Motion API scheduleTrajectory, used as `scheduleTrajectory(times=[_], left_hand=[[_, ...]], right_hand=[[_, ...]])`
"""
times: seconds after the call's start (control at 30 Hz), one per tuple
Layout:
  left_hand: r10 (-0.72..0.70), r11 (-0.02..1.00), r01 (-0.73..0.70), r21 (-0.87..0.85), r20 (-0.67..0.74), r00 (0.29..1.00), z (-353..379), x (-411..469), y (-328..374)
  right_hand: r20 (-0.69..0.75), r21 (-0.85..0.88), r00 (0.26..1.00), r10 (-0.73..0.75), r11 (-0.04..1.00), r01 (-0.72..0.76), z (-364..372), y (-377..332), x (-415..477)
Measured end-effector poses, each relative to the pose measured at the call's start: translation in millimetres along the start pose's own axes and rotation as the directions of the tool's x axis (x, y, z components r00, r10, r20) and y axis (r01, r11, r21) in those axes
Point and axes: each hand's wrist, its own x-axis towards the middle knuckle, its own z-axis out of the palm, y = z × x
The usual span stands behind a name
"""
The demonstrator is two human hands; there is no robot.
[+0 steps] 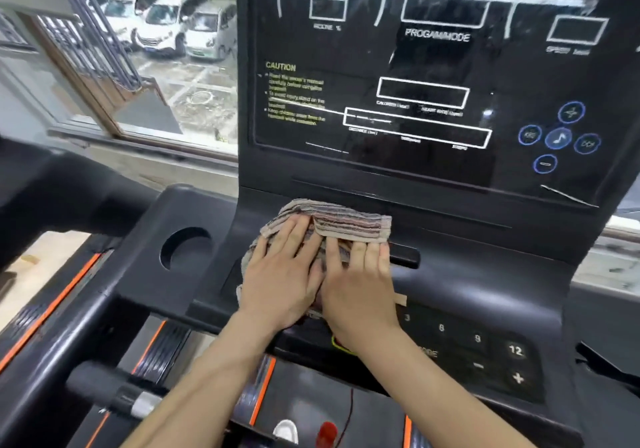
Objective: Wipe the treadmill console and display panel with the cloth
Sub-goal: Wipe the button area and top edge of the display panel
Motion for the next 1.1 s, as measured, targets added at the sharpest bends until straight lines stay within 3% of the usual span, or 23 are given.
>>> scheduleTrajectory(times=[0.13, 0.2, 0.33, 0.43, 0.53, 0.63, 0.77, 0.9, 1.0, 1.1], left_hand=[[0.009, 0.999, -0.009, 0.036, 0.005, 1.000, -3.6, 4.8, -39.3], [0.049, 0.999, -0.049, -0.003, 0.005, 0.999, -4.9, 7.2, -46.8], [0.064, 0.995, -0.064, -0.080, 0.003, 0.998, 0.3, 6.9, -42.1], [0.170, 0.975, -0.167, -0.149, 0.007, 0.985, 4.3, -5.9, -32.6], [0.315, 0.929, -0.305, -0.211, 0.012, 0.949, 4.7, -24.3, -17.0], [0.263, 0.935, -0.257, -0.245, -0.008, 0.965, 3.9, -17.5, -20.7], [0.116, 0.980, -0.114, -0.163, -0.002, 0.993, 1.7, -0.5, -47.8], [0.180, 0.974, -0.172, -0.146, 0.049, 0.982, 1.9, -14.8, -27.4], [0.289, 0.948, -0.272, -0.164, 0.093, 0.953, -1.0, -33.2, 9.8], [0.277, 0.950, -0.255, -0.179, 0.111, 0.954, -4.3, -31.1, 8.1]], right_hand=[[0.080, -0.011, 0.993, 0.092, 0.996, -0.091, 4.6, -33.6, 17.6], [0.050, 0.001, 0.991, 0.125, 0.992, -0.125, 9.0, -43.3, 22.9], [0.041, 0.013, 0.998, 0.051, 0.999, -0.052, 7.5, -49.4, 26.9], [0.082, -0.069, 0.996, 0.027, 0.997, -0.021, -5.2, -28.2, 7.8], [0.050, -0.093, 0.989, 0.138, 0.987, -0.133, -12.2, 0.7, -15.9], [0.013, -0.081, 0.969, 0.249, 0.966, -0.247, -7.3, -16.3, -3.5], [0.034, 0.029, 0.995, 0.097, 0.995, -0.098, 12.0, -58.5, 22.2], [0.139, -0.011, 0.990, 0.034, 0.999, -0.032, 3.0, -30.0, -17.1], [0.087, -0.055, 0.990, 0.107, 0.993, -0.102, -9.0, -1.1, -58.7], [0.056, -0.010, 0.983, 0.174, 0.985, -0.174, -8.6, -2.6, -51.9]])
